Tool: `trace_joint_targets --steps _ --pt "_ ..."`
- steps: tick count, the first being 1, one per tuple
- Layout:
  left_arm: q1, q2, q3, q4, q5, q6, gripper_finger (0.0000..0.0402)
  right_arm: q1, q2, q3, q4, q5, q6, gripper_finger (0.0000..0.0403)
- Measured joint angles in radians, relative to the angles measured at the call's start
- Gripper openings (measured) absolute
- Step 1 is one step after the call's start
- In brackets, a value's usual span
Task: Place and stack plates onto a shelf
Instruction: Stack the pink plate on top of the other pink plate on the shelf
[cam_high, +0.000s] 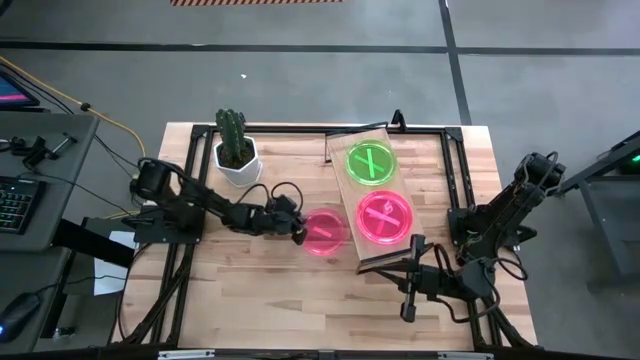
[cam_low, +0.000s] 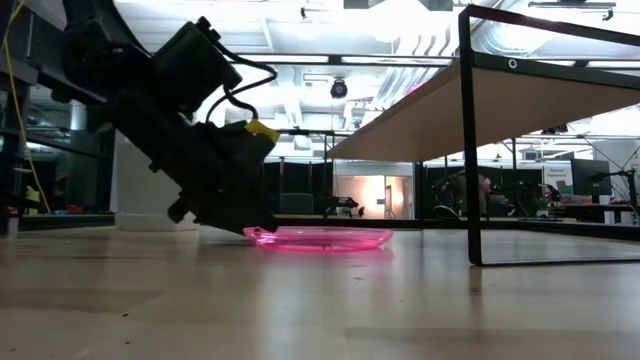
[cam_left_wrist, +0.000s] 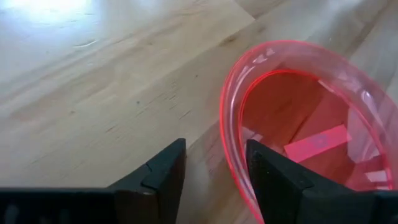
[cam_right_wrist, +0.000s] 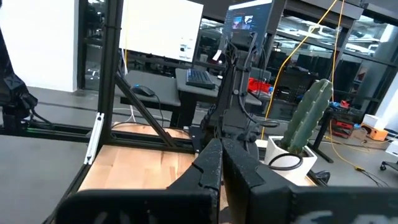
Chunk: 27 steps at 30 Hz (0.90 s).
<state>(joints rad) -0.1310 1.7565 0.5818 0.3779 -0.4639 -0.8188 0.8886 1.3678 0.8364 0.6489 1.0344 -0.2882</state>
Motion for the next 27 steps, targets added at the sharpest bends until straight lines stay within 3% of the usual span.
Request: trace_joint_targets --steps 7,10,14,18,22,27 --pt "0.001 0.027 0.017 0.01 0.018 -0.013 0.0149 0.0 0.0 0.0 -0.013 -0.003 0.019 0.0" --pt "-0.003 0.024 0.015 0.011 0.023 0.021 0.0109 0.0 0.0 0.0 -0.017 -0.002 0.019 0.0" --pt "-0.005 0.025 0.015 0.015 0.05 0.054 0.0017 0.0 0.0 0.0 -0.017 -0.002 0.019 0.0" --pt "-0.009 0.012 0.015 0.015 0.078 0.077 0.0004 0.0 0.0 0.0 -0.017 -0.002 0.019 0.0" --pt "-0.016 -0.078 0.01 -0.028 0.082 0.125 0.0001 0.0 0.0 0.0 -0.02 -0.002 0.019 0.0" --pt "-0.016 -0.294 0.013 -0.158 0.07 0.175 0.0 0.0 0.0 0.0 -0.024 -0.002 0.026 0.0"
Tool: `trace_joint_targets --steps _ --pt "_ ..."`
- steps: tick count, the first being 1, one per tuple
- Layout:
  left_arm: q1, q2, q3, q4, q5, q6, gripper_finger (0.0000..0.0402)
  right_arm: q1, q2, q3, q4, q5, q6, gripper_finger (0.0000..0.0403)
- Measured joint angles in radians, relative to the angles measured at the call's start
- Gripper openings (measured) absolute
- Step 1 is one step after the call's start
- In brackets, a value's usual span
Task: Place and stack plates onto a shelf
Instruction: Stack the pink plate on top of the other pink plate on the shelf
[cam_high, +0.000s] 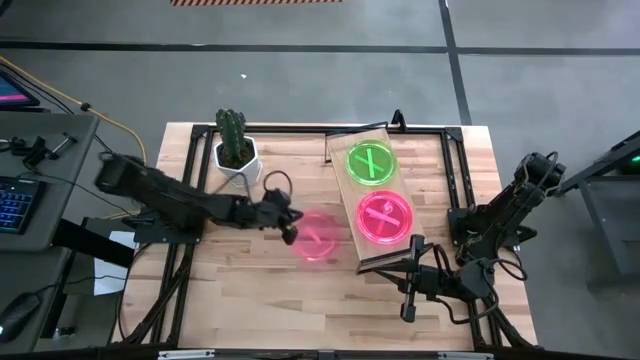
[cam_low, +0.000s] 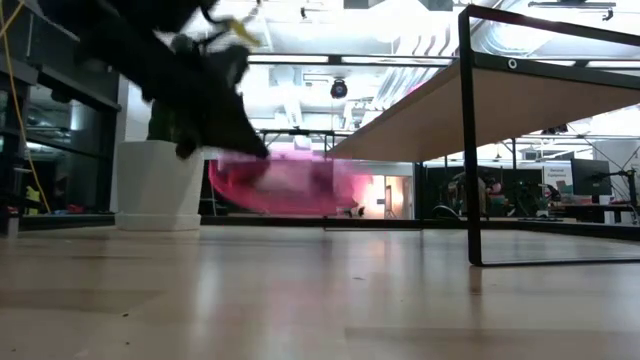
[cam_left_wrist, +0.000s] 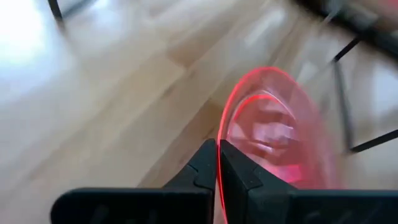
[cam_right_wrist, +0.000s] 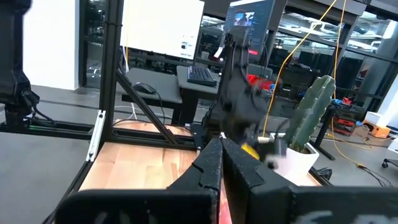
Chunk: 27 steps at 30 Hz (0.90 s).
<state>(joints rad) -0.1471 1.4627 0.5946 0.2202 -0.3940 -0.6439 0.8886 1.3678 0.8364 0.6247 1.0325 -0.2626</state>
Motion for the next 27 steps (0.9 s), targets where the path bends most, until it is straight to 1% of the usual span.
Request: trace_joint_targets --steps 4,7,9,12,14,16,21,27 --pt "0.0 -0.179 0.0 -0.093 -0.016 0.027 0.0 0.0 0.0 0.0 0.0 0.0 0.0 0.0" --pt "0.0 -0.296 0.0 -0.109 -0.069 0.058 0.0 0.0 0.0 0.0 0.0 0.001 -0.005 0.0" --pt "0.004 -0.351 0.003 -0.075 -0.087 0.086 0.0 0.0 0.0 0.0 0.0 0.003 -0.008 0.0" --pt "0.018 -0.374 0.05 -0.066 -0.082 0.127 0.0 0.0 0.0 0.0 0.009 0.004 -0.035 0.0" --pt "0.018 -0.355 0.107 -0.063 -0.083 0.166 0.0 -0.001 0.0 0.0 0.027 0.004 -0.057 0.0" --pt "0.018 -0.308 0.173 -0.065 -0.082 0.212 0.0 -0.001 0.0 0.0 0.052 0.004 -0.075 0.0" --pt "0.044 -0.129 0.36 -0.092 -0.053 0.302 0.0 -0.001 0.0 0.0 0.07 0.003 -0.097 0.0" --pt "0.101 0.097 0.57 -0.1 0.035 0.344 0.0 -0.001 0.0 0.0 0.068 0.003 -0.097 0.0"
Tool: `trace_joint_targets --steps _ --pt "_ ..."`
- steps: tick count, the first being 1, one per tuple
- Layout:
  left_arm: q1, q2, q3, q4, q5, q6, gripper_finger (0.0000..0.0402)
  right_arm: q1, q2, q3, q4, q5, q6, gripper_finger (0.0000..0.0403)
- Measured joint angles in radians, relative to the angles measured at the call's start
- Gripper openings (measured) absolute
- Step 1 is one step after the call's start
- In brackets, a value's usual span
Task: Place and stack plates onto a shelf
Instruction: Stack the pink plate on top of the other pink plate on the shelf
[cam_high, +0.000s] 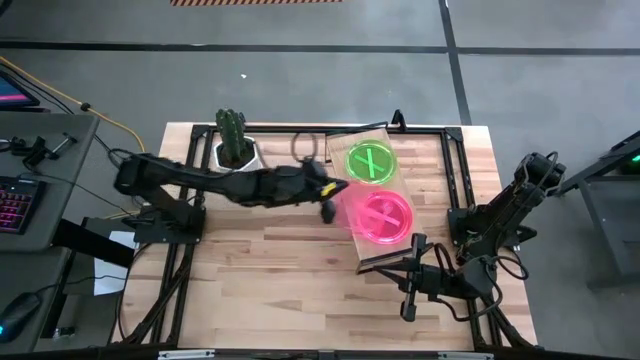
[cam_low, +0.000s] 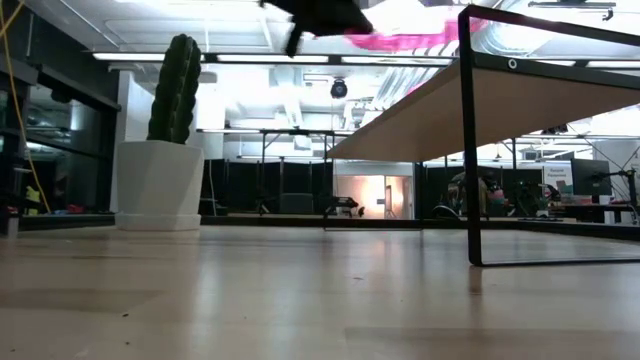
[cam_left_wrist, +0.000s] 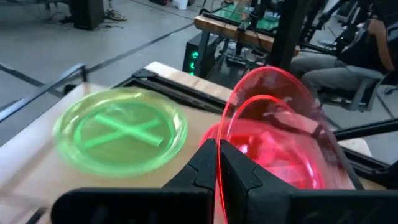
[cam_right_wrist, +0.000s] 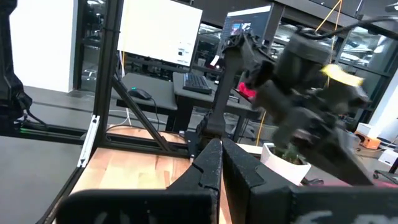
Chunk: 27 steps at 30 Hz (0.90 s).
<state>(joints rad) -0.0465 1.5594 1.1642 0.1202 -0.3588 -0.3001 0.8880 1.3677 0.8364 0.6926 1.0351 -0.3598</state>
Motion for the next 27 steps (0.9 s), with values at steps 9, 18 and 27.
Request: trace_joint_targets --steps 9,18,27 --pt "0.049 0.224 0.208 0.01 0.087 -0.001 0.0 0.024 0.0 0.0 -0.008 -0.004 0.0 0.0" --pt "0.055 0.32 0.247 0.04 0.088 0.015 0.0 0.024 0.0 0.0 -0.008 -0.003 -0.007 0.0" --pt "0.049 0.327 0.247 0.038 0.088 0.016 0.0002 0.024 0.0 0.0 -0.008 -0.003 -0.007 0.0"
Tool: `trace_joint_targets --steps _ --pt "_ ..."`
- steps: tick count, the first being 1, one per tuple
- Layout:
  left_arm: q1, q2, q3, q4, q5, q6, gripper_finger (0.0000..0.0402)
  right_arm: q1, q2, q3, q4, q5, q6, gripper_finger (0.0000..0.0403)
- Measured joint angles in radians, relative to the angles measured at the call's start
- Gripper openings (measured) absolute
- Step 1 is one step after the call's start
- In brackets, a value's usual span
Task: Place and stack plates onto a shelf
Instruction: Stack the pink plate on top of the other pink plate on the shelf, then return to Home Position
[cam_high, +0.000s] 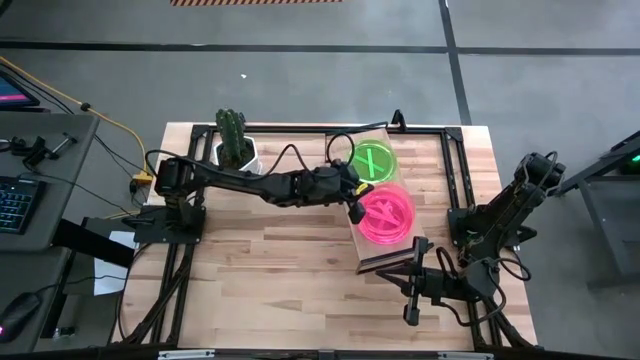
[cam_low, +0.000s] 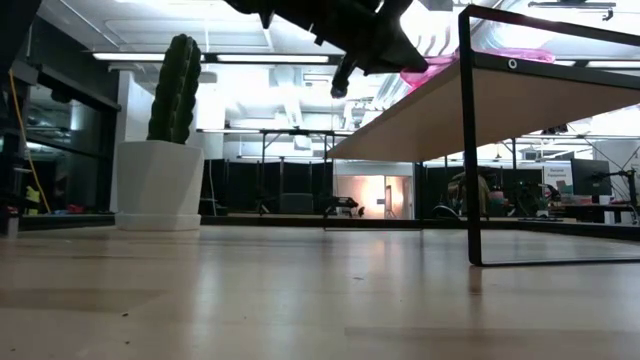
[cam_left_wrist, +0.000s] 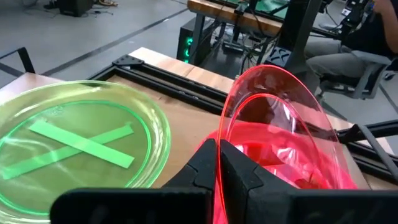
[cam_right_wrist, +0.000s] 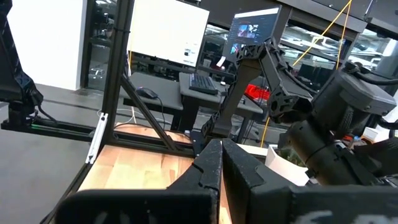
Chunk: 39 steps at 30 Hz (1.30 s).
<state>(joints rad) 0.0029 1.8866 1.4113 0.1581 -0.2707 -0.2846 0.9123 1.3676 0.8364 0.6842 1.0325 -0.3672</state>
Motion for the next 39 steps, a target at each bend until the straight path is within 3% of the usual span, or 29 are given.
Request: trace_joint_targets --steps 7,20,28,32,39 --pt "0.003 0.0 0.0 -0.011 0.057 0.027 0.0025 0.0 0.0 0.0 0.0 0.0 0.0 0.0" --pt "0.013 -0.021 0.0 -0.023 0.059 0.072 0.012 0.0 0.0 0.0 0.0 0.004 0.008 0.0" --pt "0.02 -0.221 -0.024 -0.23 0.059 0.147 0.013 0.0 0.0 0.0 -0.014 0.003 0.029 0.0" --pt "-0.038 -0.389 -0.193 -0.183 0.023 0.176 0.0127 0.0 0.0 0.0 -0.019 0.003 0.029 0.0" --pt "-0.18 -0.76 -0.707 0.138 -0.038 0.262 0.0099 -0.002 0.0 0.0 -0.022 0.003 0.029 0.0"
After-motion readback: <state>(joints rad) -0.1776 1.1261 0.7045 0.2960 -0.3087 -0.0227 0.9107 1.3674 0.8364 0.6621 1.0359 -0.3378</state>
